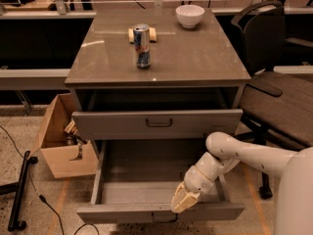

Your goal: Open middle drawer

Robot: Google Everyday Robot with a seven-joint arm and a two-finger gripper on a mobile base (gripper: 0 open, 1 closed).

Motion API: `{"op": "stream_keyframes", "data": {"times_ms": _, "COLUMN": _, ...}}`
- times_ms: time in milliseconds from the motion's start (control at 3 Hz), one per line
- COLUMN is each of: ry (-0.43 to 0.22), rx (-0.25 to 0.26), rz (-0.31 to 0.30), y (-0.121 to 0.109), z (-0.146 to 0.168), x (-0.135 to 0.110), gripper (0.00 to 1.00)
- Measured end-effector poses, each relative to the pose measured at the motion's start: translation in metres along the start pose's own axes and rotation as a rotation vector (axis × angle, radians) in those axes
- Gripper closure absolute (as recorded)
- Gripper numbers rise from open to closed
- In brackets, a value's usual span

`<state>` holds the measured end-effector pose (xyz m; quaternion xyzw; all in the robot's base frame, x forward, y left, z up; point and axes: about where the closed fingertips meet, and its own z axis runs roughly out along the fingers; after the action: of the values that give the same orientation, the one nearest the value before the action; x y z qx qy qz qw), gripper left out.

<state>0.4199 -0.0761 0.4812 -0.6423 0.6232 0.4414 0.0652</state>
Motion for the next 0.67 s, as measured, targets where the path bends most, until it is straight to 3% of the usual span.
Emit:
{"op": "stream_keyframes", "data": {"times_ms": 333, "ry": 0.019, "rx": 0.022, "rz": 0.015, "y": 0.009, "z": -0.010, "x": -0.001, "gripper": 1.00}}
{"op": "stream_keyframes", "data": {"times_ms": 667, "ry": 0.067, "rx": 0.149, "rz": 0.079, "y": 0.010, "z": -0.048, "x": 0.015, "gripper": 1.00}}
